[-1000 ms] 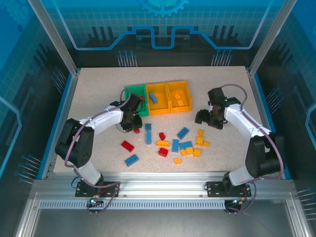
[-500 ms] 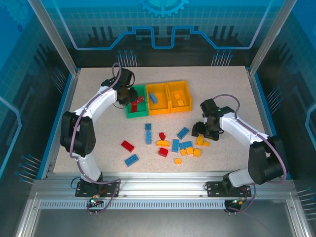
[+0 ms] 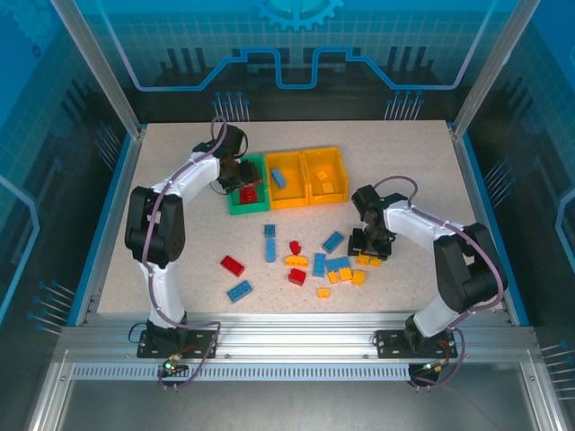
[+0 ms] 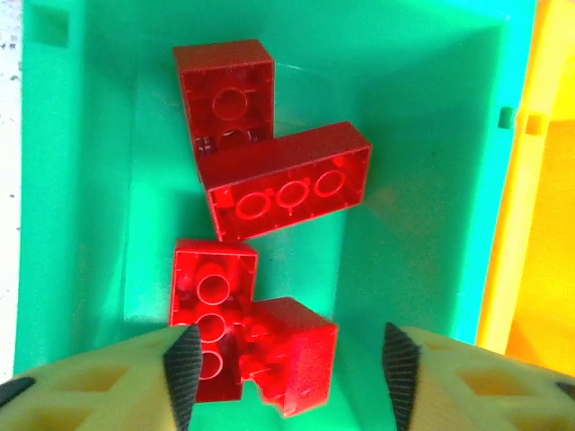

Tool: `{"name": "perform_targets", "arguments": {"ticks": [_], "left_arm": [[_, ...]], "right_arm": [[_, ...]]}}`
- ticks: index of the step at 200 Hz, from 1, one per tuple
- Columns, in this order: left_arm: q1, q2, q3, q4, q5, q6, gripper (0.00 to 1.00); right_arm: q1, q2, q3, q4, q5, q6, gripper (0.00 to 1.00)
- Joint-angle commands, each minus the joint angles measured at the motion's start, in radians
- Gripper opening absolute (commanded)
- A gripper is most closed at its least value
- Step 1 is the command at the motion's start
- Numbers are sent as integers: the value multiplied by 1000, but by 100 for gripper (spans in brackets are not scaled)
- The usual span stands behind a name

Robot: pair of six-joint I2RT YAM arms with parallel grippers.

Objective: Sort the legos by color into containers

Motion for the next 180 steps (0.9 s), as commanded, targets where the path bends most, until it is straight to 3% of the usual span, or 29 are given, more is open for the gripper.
{"name": "perform_targets", "arguments": {"ticks": [1,21,37,69,110,153,180], "left_arm": [[4,-87,-56,33,35,-7,67],[4,-157,-113,70,48,-15,79],[4,-217,-161,90,53,-16,99],[5,-329,-262,86,44,0,99],[4,-471,-440,61,-21,-15,99],[2,-591,-592,13,-36,-77,99],[-20,-670,-665,-17,-36,-86,99]], "right_arm": [[14,13,22,1,4,9,47],[16,18,31,-3,9,6,38],[20,7,43,-16,19,6,32],[42,-51,106,-65,34,3,27],[29,-75,227,33,-82,-1,27],[-40,98,355,264,-230,60,26],[-63,249,499,294,-273,73,28]]}}
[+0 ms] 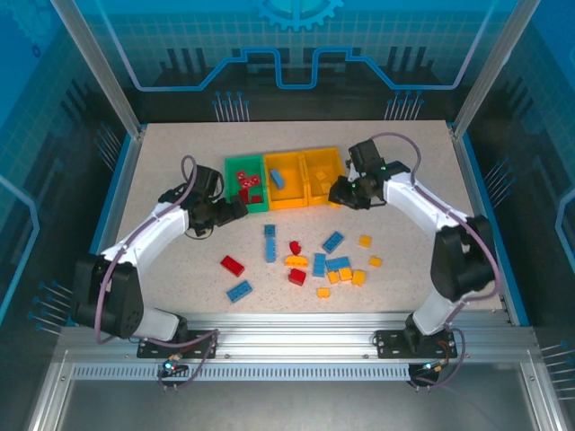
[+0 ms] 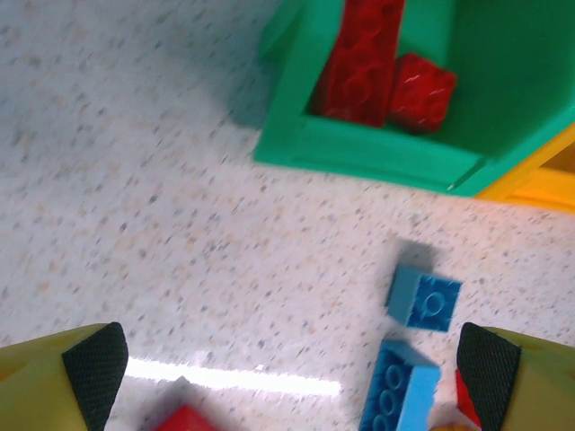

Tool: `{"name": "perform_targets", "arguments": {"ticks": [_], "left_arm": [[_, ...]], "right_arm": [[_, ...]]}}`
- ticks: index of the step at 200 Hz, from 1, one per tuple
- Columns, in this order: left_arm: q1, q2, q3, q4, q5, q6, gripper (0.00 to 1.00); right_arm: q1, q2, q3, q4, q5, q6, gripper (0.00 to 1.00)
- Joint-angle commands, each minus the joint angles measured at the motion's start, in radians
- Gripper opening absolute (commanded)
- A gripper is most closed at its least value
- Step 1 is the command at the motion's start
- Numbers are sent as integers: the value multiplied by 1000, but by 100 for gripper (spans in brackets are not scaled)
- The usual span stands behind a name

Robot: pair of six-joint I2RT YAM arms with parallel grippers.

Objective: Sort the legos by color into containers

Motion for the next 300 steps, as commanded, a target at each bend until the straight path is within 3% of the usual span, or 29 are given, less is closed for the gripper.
{"name": "perform_targets", "arguments": {"ticks": [1,91,146,211,266,300], "left_arm": [[-18,-82,-55,-56,-15,-32,99],[-332,-355,-323,-126,-110,-183,99],[-492,-388,-381,-149,-148,-213,99],[-517,-290,-392,-75,-129,-332,99],[-577,-255,-372,-66,-132,-140,99],[-584,-212,-351,-124,-147,-95,99]], "right_arm": [[-25,122,111,78,-75,29,28],[-57,431,541,-123,-14,7,31],[-57,509,653,-199,-20,-8,46],[-48,477,637,-192,-38,-13,57],[-51,458,623,-191,-41,-28,59],[-53,458,617,-186,-46,-22,59]]}}
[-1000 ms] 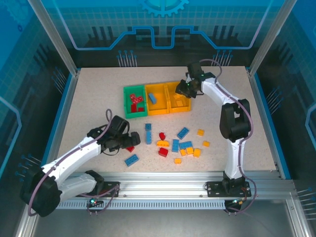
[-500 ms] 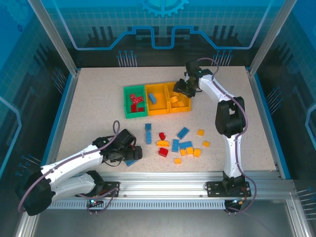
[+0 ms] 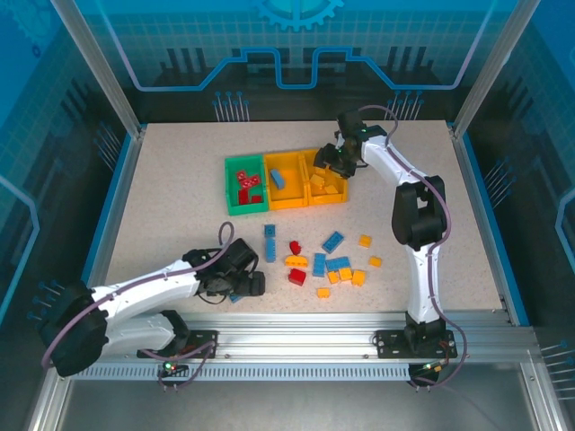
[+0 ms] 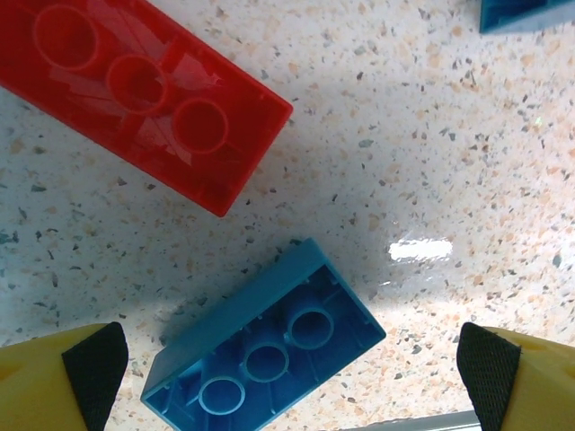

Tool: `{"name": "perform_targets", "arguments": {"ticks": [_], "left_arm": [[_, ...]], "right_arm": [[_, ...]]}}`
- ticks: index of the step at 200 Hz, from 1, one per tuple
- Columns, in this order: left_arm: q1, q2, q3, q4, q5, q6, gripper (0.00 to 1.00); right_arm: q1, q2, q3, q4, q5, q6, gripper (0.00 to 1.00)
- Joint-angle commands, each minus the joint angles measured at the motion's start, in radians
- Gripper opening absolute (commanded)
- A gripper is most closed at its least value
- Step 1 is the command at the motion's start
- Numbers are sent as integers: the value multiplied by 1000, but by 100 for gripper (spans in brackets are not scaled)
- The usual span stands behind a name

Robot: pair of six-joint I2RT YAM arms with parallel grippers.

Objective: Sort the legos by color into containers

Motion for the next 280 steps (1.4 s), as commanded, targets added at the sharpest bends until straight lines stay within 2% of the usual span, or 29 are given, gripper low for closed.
{"name": "perform_targets", "arguments": {"ticks": [1,55,71,101,139,170,203,230,280], "left_arm": [[-9,32,29,-54,-15,73,99],[-46,129,53,-11,-34,139,98],[-59,172,76,-18,-42,167,96],[-69,216,88,-22,-48,177,83],[-72,203,74,1,-39,179,60],[-71,209,76,26,-21,164,51],[-71,235,75,63,6,132,34],[-71,231,101,75,-2,112,29],[-63,171,256,75,-60,89,29]], "right_arm": [[-4,-35,-6,-20,-19,-11,59],[-6,-42,-17,-22,-18,-12,59],[-9,-48,-28,-19,-18,-12,59],[-18,-63,-48,-16,-17,-14,59],[-34,-79,-63,-13,-21,-14,59],[-39,-87,-74,-10,-22,-15,59],[-43,-104,-98,-3,-21,-16,59],[-43,-126,-117,3,-28,-26,59],[-33,-241,-200,38,-4,-74,59]]}}
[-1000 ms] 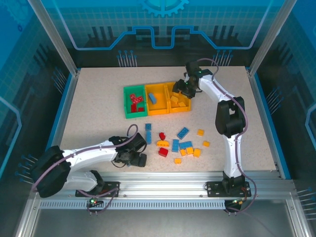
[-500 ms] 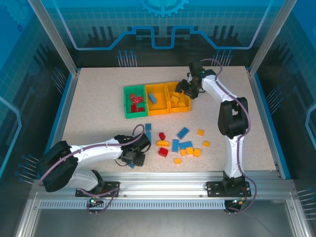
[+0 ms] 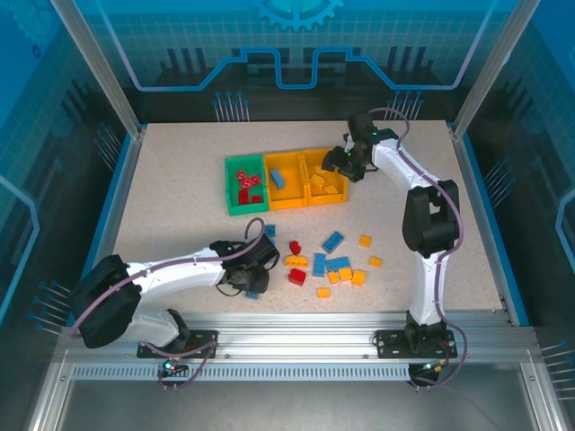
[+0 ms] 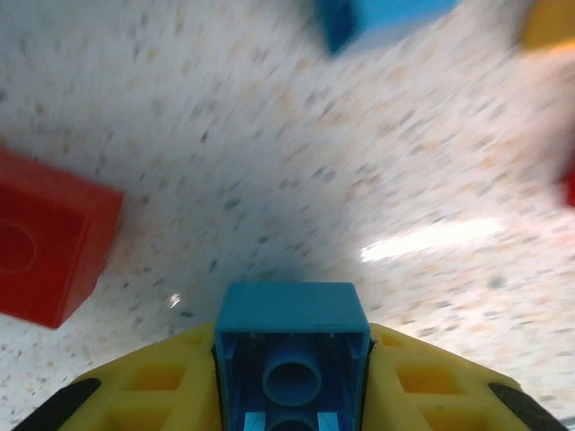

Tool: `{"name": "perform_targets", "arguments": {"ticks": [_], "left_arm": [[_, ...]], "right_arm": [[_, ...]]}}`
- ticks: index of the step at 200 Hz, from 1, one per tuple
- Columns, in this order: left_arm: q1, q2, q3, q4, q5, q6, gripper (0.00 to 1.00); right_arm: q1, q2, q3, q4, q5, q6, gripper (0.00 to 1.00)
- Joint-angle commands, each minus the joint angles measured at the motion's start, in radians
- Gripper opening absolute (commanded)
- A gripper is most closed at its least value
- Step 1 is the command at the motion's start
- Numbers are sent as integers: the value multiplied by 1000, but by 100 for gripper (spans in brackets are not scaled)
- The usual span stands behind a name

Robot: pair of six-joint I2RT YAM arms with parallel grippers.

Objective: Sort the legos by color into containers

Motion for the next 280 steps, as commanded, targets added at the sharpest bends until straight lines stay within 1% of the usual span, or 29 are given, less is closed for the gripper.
{"name": "perform_targets", "arguments": {"ticks": [1,18,34,48,57,89,108,133,152,179,206,233,247,261,269,280], "left_arm": [[4,-48,100,22,-43,-27,29],[43,-50,158,81,-44,-2,29],[115,-4,222,146,7,28,30],[185,73,311,172,73,55,31],[216,130,377,176,95,78,31],[299,369,662,118,158,161,31],[329,507,827,67,183,174,31],[356,643,976,18,177,170,31],[377,699,1034,4,168,158,32],[404,735,1072,7,141,152,34],[416,759,1109,6,137,167,41],[415,764,1116,11,142,168,53],[415,749,1104,16,143,153,66],[414,718,1082,30,151,143,73],[413,695,1070,33,149,140,81],[413,656,1047,41,147,142,86]], "right_arm": [[-2,-99,-38,12,5,-44,59],[-7,-143,-95,23,22,-58,59],[-14,-179,-156,38,31,-67,59],[-18,-210,-211,54,34,-74,59],[-18,-234,-251,64,38,-80,59],[-15,-314,-389,83,66,-89,60],[-13,-349,-462,84,79,-87,60],[-10,-380,-528,60,90,-67,60],[-4,-404,-572,34,112,-52,60],[-7,-423,-621,-3,129,-34,60],[-8,-424,-646,-33,122,-26,61],[9,-427,-669,-18,72,33,61],[41,-420,-665,-9,58,67,61],[73,-401,-651,-11,53,101,63],[86,-386,-647,-9,43,123,65],[95,-367,-646,-2,29,152,66]]}}
